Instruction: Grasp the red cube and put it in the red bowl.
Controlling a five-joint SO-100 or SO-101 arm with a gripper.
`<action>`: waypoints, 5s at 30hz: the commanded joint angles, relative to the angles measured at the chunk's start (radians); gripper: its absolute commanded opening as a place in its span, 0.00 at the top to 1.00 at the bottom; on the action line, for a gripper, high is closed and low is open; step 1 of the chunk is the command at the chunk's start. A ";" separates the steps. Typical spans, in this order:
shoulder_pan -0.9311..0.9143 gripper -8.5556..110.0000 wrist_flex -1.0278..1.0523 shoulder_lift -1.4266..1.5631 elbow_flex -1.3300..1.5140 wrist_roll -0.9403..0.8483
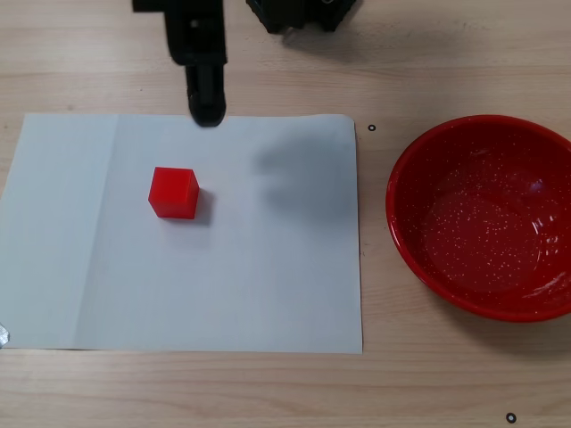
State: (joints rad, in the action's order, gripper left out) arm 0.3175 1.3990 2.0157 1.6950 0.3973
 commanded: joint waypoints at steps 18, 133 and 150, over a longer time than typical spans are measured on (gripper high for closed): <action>0.054 0.68 -0.012 -0.275 -0.364 -0.150; -0.601 0.93 0.339 -0.370 -1.063 -0.301; -0.902 0.93 0.255 -0.505 -1.052 -0.357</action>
State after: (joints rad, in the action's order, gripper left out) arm -0.5752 1.6797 1.4757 0.7317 0.0568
